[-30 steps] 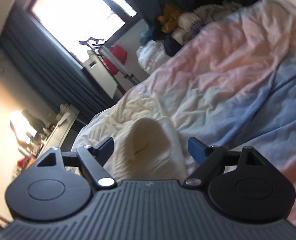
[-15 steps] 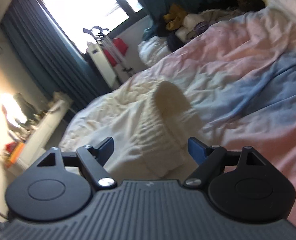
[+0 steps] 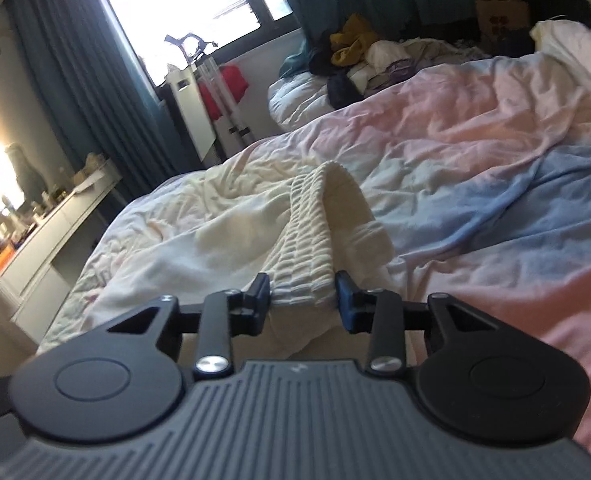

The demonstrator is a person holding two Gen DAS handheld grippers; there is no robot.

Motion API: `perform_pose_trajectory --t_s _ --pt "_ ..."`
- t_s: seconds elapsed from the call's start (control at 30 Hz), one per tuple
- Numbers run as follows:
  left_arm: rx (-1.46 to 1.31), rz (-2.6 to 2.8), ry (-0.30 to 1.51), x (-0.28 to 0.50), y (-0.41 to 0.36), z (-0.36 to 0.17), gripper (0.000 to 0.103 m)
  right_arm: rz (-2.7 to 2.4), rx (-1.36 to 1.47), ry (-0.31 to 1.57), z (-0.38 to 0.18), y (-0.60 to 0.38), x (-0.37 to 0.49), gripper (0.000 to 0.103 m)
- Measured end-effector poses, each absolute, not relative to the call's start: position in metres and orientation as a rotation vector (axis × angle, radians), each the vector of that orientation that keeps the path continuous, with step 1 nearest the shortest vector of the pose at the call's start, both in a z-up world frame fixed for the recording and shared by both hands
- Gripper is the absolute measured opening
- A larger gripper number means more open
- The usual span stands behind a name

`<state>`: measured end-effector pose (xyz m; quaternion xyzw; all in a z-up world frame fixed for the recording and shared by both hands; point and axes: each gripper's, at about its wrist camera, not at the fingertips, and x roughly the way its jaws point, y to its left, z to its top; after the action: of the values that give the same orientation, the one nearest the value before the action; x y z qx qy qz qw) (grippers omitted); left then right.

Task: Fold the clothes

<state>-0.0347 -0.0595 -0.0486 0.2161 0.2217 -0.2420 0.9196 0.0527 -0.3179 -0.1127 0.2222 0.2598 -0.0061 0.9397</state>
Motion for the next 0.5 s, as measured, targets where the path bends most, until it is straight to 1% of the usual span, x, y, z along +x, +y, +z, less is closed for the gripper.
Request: perform_pose_trajectory --t_s 0.1,0.2,0.23,0.3,0.37,0.47,0.5 --pt "0.386 -0.513 0.483 -0.030 -0.054 -0.045 0.014 -0.028 0.494 0.558 -0.119 -0.323 0.053 0.038" --pt "0.313 -0.528 0.505 -0.026 -0.048 -0.038 0.019 -0.005 0.593 0.558 -0.125 -0.337 0.052 0.040" --pt "0.291 -0.544 0.485 -0.028 -0.045 -0.033 0.023 0.001 0.628 0.550 -0.125 -0.341 0.050 0.041" --pt "0.246 -0.576 0.445 -0.033 -0.038 -0.024 0.032 0.019 0.689 0.536 -0.124 -0.347 0.046 0.042" --pt "0.202 -0.576 0.410 -0.035 -0.032 -0.014 0.053 0.028 0.726 0.504 -0.120 -0.352 0.041 0.042" --pt "0.081 -0.550 0.418 -0.026 -0.016 -0.006 0.064 0.037 0.776 0.449 -0.114 -0.361 0.031 0.042" --pt "0.036 -0.547 0.431 -0.019 -0.009 -0.005 0.067 0.037 0.800 0.435 -0.113 -0.365 0.029 0.047"
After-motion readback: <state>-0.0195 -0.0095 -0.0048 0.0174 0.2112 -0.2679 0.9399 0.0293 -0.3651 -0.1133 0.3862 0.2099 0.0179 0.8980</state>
